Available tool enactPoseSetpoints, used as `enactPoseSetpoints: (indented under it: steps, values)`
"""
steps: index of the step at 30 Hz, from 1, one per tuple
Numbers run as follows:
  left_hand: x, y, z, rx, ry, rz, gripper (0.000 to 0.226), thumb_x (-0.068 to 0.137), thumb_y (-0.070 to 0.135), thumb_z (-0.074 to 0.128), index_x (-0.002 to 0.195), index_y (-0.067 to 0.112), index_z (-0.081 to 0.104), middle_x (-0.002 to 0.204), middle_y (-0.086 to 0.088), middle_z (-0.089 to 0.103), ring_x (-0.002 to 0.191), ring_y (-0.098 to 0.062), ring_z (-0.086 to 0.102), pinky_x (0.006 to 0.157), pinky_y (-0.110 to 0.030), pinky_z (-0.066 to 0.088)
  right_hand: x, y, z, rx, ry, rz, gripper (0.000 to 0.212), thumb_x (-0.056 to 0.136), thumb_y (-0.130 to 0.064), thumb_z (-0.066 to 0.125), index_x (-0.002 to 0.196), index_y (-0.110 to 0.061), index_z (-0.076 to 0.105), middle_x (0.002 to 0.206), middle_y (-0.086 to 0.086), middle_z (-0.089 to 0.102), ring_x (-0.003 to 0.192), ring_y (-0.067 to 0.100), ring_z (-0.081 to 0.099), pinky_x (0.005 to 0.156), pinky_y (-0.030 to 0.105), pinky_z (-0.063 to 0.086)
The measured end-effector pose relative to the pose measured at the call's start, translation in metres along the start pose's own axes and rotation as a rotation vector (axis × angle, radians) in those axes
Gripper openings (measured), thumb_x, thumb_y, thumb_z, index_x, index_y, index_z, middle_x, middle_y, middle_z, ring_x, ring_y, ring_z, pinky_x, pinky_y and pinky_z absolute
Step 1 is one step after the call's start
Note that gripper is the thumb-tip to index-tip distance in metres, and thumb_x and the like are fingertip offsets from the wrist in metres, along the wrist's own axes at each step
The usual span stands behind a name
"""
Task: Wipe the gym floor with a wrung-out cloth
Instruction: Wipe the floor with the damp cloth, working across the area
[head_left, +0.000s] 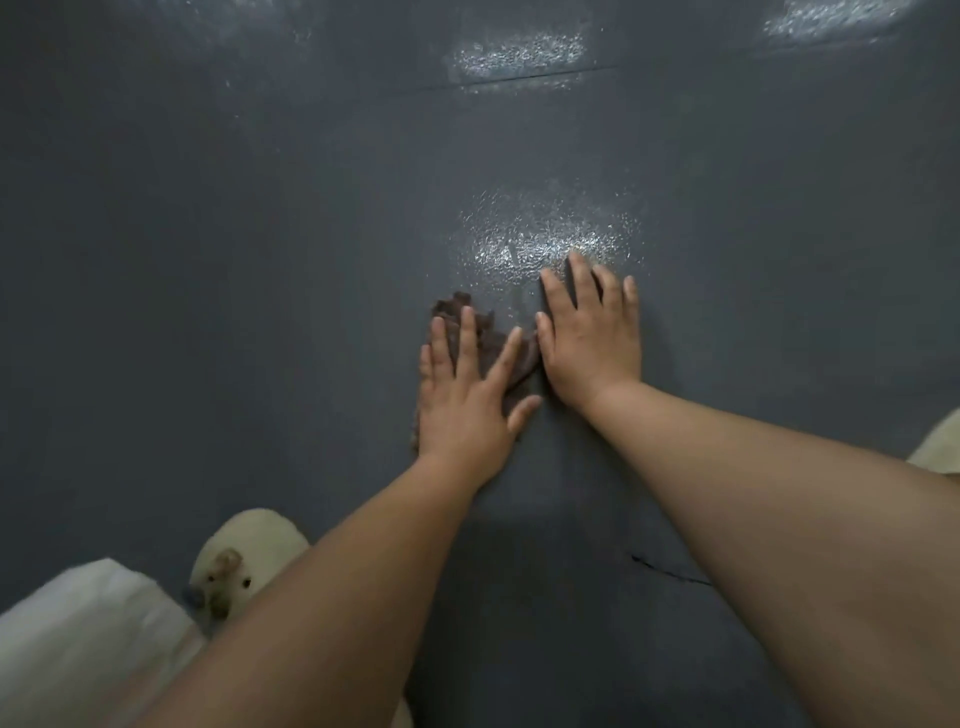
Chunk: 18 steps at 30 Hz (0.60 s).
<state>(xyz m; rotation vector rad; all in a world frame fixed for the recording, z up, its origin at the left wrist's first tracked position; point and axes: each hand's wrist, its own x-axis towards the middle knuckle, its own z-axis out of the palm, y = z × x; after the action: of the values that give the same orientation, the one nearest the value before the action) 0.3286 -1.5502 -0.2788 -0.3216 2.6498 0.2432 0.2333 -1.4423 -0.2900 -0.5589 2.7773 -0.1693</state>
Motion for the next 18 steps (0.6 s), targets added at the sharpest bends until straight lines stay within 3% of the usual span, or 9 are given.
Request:
enactPoseSetpoints:
  steps: [5, 11, 13, 15, 18]
  values:
    - [-0.009, -0.033, 0.0, 0.036, -0.005, 0.003, 0.069, 0.094, 0.056, 0.034, 0.151, 0.033, 0.001, 0.156, -0.006, -0.022, 0.144, -0.029, -0.017, 0.116, -0.042, -0.005, -0.028, -0.003, 0.001, -0.006, -0.03, -0.098, 0.05, 0.099, -0.036, 0.036, 0.147, -0.021, 0.031, 0.158, 0.008, 0.014, 0.141, 0.031, 0.017, 0.116, 0.046, 0.002]
    - [-0.038, -0.097, 0.015, -0.203, 0.165, -0.628, 0.066, 0.098, 0.043, 0.037, 0.153, 0.02, 0.006, 0.157, -0.015, -0.012, 0.144, -0.036, -0.009, 0.116, -0.045, 0.002, -0.05, 0.01, 0.0, -0.015, -0.11, -0.146, 0.051, 0.1, -0.04, 0.03, 0.149, -0.027, 0.023, 0.159, 0.006, 0.006, 0.144, 0.027, 0.009, 0.116, 0.044, 0.001]
    - [-0.046, -0.094, 0.019, -0.256, 0.201, -0.745, 0.062, 0.099, 0.041, 0.036, 0.152, 0.022, 0.01, 0.157, -0.014, -0.012, 0.144, -0.036, -0.01, 0.116, -0.046, 0.002, -0.05, 0.013, 0.001, -0.022, -0.112, -0.163, 0.051, 0.1, -0.041, 0.03, 0.15, -0.029, 0.021, 0.159, 0.006, 0.007, 0.144, 0.026, 0.008, 0.116, 0.043, 0.001]
    - [-0.047, -0.076, 0.022, -0.213, 0.207, -0.672, 0.058, 0.1, 0.036, 0.036, 0.152, 0.022, 0.014, 0.158, -0.013, -0.009, 0.144, -0.036, -0.01, 0.116, -0.046, 0.0, -0.048, 0.013, 0.002, -0.019, -0.092, -0.165, 0.05, 0.1, -0.041, 0.03, 0.149, -0.028, 0.025, 0.158, 0.007, 0.011, 0.143, 0.027, 0.011, 0.116, 0.043, 0.002]
    - [-0.052, -0.03, 0.03, -0.135, 0.194, -0.379, 0.057, 0.099, 0.037, 0.037, 0.151, 0.024, 0.017, 0.158, -0.013, -0.005, 0.144, -0.036, -0.009, 0.116, -0.043, -0.001, -0.05, 0.005, 0.005, 0.008, -0.035, -0.128, 0.048, 0.1, -0.039, 0.034, 0.146, -0.024, 0.034, 0.156, 0.01, 0.02, 0.141, 0.03, 0.017, 0.116, 0.046, 0.004]
